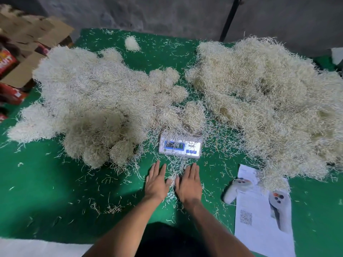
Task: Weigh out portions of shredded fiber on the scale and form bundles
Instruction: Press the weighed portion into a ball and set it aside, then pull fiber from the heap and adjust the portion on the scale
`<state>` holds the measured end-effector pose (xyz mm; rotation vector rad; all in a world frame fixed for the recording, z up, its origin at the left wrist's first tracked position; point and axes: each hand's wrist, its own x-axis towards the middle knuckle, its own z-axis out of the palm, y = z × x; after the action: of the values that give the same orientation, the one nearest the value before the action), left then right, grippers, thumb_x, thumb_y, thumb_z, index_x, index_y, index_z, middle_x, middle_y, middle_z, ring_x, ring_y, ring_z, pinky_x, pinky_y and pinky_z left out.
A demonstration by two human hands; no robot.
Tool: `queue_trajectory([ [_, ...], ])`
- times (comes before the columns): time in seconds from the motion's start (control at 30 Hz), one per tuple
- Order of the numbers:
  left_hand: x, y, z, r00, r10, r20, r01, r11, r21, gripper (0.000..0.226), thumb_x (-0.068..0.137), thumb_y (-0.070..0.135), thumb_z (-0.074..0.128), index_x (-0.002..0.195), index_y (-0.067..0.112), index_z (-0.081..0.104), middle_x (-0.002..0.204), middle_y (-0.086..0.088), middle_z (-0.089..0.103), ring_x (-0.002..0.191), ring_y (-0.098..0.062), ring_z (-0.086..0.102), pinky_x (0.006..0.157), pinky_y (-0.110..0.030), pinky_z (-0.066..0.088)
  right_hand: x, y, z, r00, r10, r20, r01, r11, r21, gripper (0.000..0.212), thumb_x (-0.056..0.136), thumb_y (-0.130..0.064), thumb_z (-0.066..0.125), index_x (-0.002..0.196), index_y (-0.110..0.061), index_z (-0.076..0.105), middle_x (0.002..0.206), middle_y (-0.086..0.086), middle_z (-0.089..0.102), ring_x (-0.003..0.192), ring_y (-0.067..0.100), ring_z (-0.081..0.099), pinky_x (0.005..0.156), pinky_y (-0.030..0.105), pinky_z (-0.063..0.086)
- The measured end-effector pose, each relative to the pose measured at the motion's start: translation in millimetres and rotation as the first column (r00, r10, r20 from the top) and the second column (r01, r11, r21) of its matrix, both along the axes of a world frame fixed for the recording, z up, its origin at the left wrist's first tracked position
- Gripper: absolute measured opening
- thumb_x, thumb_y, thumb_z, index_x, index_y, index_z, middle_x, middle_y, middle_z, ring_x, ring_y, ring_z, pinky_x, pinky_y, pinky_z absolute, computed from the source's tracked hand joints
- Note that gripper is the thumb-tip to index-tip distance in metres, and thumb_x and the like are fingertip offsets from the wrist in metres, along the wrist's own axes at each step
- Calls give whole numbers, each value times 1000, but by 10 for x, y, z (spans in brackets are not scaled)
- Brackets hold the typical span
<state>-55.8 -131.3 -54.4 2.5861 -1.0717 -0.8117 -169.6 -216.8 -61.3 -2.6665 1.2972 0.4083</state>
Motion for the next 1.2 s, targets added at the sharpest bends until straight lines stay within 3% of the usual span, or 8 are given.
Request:
queue_trajectory([
  [0.3, -32, -22, 15, 1000, 1, 30, -2, 1000, 14, 74, 103, 44, 47, 162, 30, 4, 167, 6, -21, 154, -16, -16, 125, -47, 4, 47, -1, 115, 998, -29, -60, 32, 999, 40, 78, 105, -52, 1, 161, 1, 7, 166, 29, -2, 157, 39, -1, 129, 47, 4],
  [0.43, 31, -145, 137, 991, 107, -83, -111, 993, -44, 64, 98, 36, 61, 155, 29, 33, 168, 5, 9, 154, -20, 15, 124, -43, 22, 124, -222, 323, 989, -139, 55, 135, 988, 75, 59, 106, -52, 24, 139, -13, 52, 150, 16, 45, 138, 30, 42, 119, 46, 31],
  [0.5, 188, -272, 304, 953, 235, -194, -264, 954, -140, 41, 96, 28, 66, 135, 24, 56, 150, 0, 48, 113, -13, 62, 92, -23, 51, 202, -476, 470, 969, -167, 183, 160, 986, 52, 46, 106, -49, 31, 118, -21, 67, 127, 5, 62, 119, 20, 55, 111, 40, 40],
  [0.6, 511, -478, 612, 897, 335, -287, -412, 869, -274, 40, 97, 16, 65, 136, 16, 55, 135, -6, 59, 67, -8, 62, 44, -10, 43, 336, -888, 721, 844, -276, 459, 281, 958, 59, 43, 108, -43, 34, 118, -19, 68, 116, 2, 66, 105, 17, 61, 98, 39, 52],
  [0.73, 833, -785, 1025, 897, 347, -274, -439, 778, -451, 57, 101, 20, 61, 151, 7, 39, 150, -16, 48, 114, -24, 63, 90, -27, 55, 524, -1370, 1024, 589, -459, 665, 318, 888, 331, 53, 109, -41, 42, 150, -8, 41, 153, 14, 44, 138, 29, 47, 115, 53, 42],
  [0.83, 976, -1035, 1247, 889, 314, -333, -453, 708, -543, 64, 103, 14, 55, 160, 17, 25, 159, -16, 36, 81, -8, 58, 68, -15, 53, 631, -1644, 1162, 541, -481, 690, 255, 875, 410, 64, 107, -47, 45, 160, -15, 26, 163, 9, 31, 143, 29, 41, 114, 46, 36],
  [1.03, 1152, -1465, 1343, 845, 242, -477, -442, 817, -369, 57, 108, 16, 45, 160, 23, 24, 153, -32, 37, 61, -10, 47, 86, -56, 58, 934, -1955, 1135, 509, -612, 605, 119, 746, 655, 58, 105, -37, 54, 155, -17, 35, 156, 15, 41, 114, 25, 62, 93, 38, 56],
  [1.2, 1159, -2051, 1480, 738, 199, -644, -433, 872, -227, 34, 108, 31, 39, 115, 15, 67, 143, -25, 54, 129, -39, 55, 99, -40, 50, 1326, -1849, 1037, 598, -605, 525, 50, 683, 729, 103, 93, -79, 44, 162, -7, 17, 163, 18, 32, 145, 36, 41, 116, 52, 40],
])
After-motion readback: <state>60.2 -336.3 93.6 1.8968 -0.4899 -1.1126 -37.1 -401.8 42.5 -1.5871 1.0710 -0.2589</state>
